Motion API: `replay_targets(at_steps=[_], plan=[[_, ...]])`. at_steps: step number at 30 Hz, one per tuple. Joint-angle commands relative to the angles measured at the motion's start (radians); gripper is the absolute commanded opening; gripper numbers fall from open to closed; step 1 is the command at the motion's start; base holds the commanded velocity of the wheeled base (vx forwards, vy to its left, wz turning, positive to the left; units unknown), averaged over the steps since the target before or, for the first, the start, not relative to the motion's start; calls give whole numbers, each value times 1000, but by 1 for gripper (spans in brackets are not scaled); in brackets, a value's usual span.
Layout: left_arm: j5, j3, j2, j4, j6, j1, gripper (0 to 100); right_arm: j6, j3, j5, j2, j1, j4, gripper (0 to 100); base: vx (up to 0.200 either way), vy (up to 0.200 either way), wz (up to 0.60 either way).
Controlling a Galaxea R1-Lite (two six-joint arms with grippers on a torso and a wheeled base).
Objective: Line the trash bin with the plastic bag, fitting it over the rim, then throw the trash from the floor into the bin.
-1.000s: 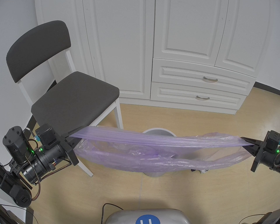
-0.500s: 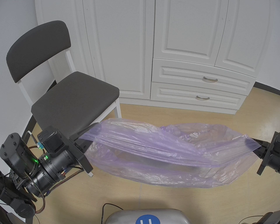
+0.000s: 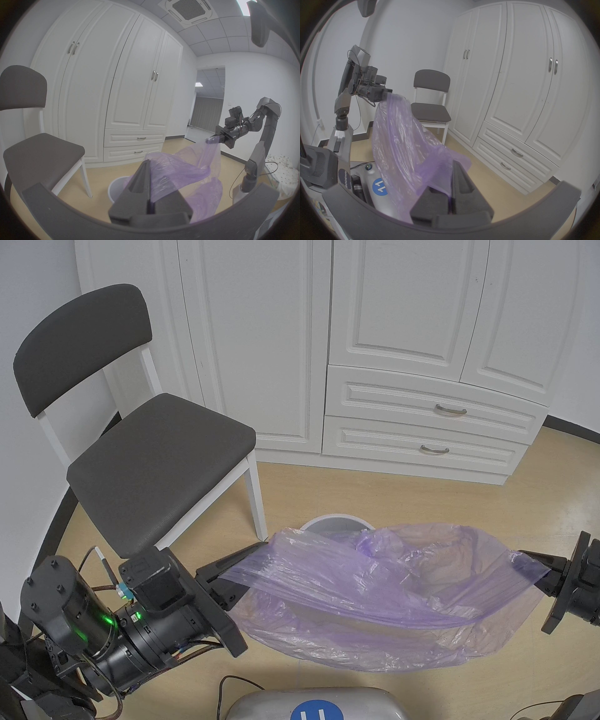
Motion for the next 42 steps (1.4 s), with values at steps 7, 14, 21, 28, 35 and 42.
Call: replay_targets(at_steps=[7,14,21,28,35,42], plan=[[187,-117,109,-1,-91,-50,0,60,-5,-6,27,142,13,0,0,0,0],[252,-188,169,-1,-139,-85,0,175,-20,-9,94,227,-3,0,0,0,0],[253,-211,194,-1,-196,-128,0,247,-43,-28,159,281,-4,0,0,0,0],[232,-221,206,1,-234,-120,0,440,-133,-118,243,307,-4,0,0,0,0],[81,-350,310,1,-262,-74,0,617,-285,-118,363,305,-6,0,0,0,0],[81,-522,479,1,-274,-21,0,778,-313,-118,521,297,-197,0,0,0,0]])
